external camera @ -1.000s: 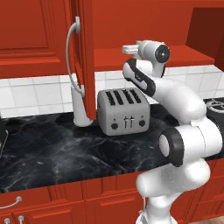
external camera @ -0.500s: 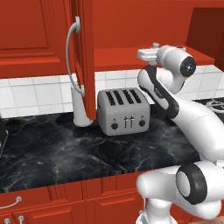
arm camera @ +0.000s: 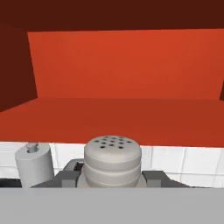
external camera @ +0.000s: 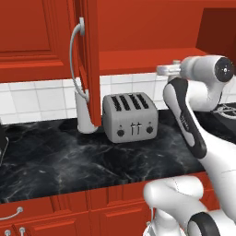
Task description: Retrieve the shaker from the cabinet and place it next the steak on a plate on the dining table.
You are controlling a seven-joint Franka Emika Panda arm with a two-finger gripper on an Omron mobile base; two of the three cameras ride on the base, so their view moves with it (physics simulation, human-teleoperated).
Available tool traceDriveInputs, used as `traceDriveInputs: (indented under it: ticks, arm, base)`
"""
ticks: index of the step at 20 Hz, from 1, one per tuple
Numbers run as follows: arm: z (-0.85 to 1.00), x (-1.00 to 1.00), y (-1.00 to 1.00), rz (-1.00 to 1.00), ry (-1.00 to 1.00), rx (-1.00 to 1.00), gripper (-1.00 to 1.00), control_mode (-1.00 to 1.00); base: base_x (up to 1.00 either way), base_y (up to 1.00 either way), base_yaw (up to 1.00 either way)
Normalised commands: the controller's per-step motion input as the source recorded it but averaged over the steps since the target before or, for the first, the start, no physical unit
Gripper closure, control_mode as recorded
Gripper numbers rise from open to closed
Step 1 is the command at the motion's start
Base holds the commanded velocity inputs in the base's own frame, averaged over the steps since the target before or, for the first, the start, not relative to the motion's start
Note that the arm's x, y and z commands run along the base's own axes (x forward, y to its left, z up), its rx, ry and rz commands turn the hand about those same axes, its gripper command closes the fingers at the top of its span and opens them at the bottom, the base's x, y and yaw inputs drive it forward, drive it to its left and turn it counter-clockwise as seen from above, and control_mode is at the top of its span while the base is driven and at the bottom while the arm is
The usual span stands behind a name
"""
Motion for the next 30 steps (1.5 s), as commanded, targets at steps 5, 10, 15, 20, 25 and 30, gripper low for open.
traceDriveInputs:
  ticks: [5,10,15,20,25,30]
  arm:
    - [-0.27,-1.00,0.08,0.00,0.17,0.00,1.00,-1.00]
    - [-0.38,-1.00,0.09,0.00,0.00,0.02,1.00,-1.00]
    - [-0.62,-0.69,0.06,0.00,0.00,0.06,1.00,-1.00]
    - [-0.32,-0.67,0.04,0.00,0.00,0.06,1.00,-1.00]
    - [-0.12,-0.60,0.01,0.00,0.00,0.05,1.00,1.00]
    - [0.00,0.00,0.00,0.00,0.00,0.00,1.00,1.00]
  base:
    - [0.00,0.00,0.00]
    - [0.00,0.00,0.00]
    - [0.00,0.00,0.00]
    - [0.00,0.00,0.00]
    - [-0.40,-0.10,0.00]
    - [-0.64,0.17,-0.72]
